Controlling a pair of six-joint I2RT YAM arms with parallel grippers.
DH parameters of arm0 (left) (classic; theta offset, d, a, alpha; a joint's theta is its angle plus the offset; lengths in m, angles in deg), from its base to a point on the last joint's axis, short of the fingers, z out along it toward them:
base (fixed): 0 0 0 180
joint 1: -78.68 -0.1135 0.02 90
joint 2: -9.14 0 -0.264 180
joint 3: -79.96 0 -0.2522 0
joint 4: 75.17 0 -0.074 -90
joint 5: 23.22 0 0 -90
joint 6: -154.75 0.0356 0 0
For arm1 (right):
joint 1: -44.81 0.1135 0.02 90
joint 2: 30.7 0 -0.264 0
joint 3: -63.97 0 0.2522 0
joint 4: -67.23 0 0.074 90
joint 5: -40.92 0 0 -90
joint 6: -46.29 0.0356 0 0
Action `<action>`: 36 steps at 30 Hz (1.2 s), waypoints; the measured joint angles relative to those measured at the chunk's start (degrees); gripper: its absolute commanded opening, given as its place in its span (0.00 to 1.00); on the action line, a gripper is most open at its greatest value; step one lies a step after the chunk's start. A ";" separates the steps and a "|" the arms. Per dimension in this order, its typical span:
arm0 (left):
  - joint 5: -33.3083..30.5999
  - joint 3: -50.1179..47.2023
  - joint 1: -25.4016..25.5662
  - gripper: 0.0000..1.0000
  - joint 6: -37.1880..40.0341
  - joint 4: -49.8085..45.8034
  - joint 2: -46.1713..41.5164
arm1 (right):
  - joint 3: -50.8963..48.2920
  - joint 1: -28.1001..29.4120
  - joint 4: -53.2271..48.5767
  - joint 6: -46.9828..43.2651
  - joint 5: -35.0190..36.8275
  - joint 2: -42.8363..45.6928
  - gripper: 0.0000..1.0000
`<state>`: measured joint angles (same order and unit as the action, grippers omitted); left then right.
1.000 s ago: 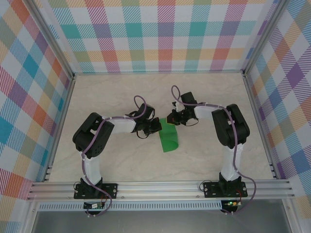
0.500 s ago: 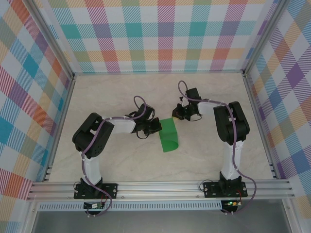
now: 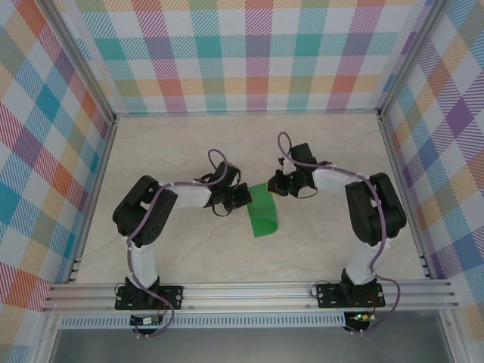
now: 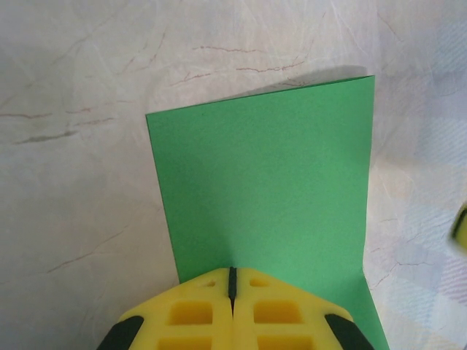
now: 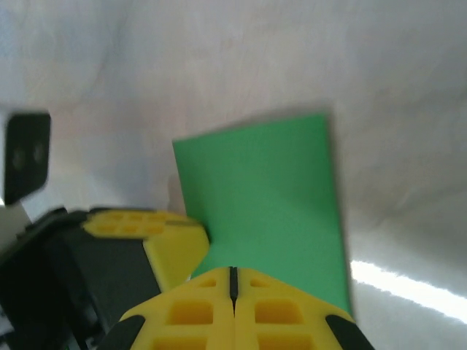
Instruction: Fold a paper plane with a square sheet of paper (pick it up from the middle)
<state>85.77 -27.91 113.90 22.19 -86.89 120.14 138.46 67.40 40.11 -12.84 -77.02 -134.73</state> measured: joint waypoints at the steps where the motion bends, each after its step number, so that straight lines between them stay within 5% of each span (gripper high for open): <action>1: 0.00 0.02 0.00 0.00 0.00 0.00 0.00 | -0.72 0.55 -0.33 -0.04 -0.63 -0.07 0.01; 23: -0.20 0.20 0.07 0.00 0.00 -0.33 0.00 | -6.78 2.01 -2.51 -3.34 -3.61 -1.18 0.00; 36: -1.07 0.33 0.28 0.00 0.02 -0.57 0.00 | -18.51 1.79 2.49 -2.64 -2.54 7.45 0.01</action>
<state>84.70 -27.58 114.19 22.21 -87.46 120.14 119.95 69.19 42.60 -15.48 -79.56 -127.28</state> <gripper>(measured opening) 0.041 0.047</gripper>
